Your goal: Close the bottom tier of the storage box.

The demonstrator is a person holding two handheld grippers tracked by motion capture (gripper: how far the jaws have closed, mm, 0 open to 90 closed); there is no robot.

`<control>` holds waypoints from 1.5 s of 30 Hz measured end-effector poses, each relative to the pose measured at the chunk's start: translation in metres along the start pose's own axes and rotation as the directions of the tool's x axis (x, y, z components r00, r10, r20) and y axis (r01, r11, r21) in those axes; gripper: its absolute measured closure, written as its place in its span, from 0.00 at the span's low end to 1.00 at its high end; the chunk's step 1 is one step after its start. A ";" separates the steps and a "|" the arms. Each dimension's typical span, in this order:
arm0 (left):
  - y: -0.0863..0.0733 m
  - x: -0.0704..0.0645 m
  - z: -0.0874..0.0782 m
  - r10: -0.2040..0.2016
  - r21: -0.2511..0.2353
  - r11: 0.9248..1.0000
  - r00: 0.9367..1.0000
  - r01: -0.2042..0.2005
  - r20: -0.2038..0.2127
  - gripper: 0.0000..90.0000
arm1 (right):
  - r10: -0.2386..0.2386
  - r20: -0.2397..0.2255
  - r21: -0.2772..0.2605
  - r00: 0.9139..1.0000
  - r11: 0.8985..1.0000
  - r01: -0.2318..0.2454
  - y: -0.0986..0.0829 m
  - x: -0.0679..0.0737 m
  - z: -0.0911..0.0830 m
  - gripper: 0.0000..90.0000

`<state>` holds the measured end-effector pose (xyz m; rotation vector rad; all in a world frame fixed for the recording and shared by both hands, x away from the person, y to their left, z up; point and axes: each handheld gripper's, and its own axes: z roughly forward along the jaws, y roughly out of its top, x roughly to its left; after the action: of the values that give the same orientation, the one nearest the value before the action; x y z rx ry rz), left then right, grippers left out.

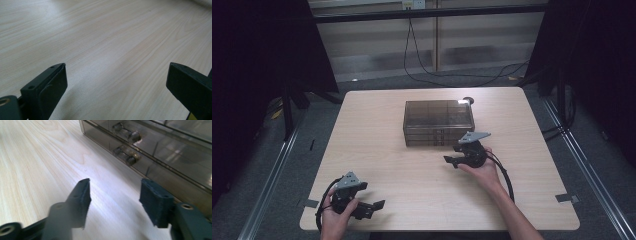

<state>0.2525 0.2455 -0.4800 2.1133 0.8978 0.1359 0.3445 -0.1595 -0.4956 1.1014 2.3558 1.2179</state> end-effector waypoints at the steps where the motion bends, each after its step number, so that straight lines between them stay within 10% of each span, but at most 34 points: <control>1: 0.000 0.000 0.000 0.002 -0.001 1.000 1.000 -0.002 0.002 0.04 | -0.002 0.003 0.000 1.000 1.000 0.002 -0.001 0.000 -0.002 0.42; 45: 0.003 0.006 -0.001 -0.043 -0.037 0.998 0.999 0.042 -0.033 0.04 | 0.129 0.147 -0.037 0.981 0.992 -0.125 -0.059 -0.005 -0.110 0.14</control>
<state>0.2586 0.2488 -0.4787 2.0619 0.9528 0.1648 0.2591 -0.2479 -0.4757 1.3036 2.1810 1.1610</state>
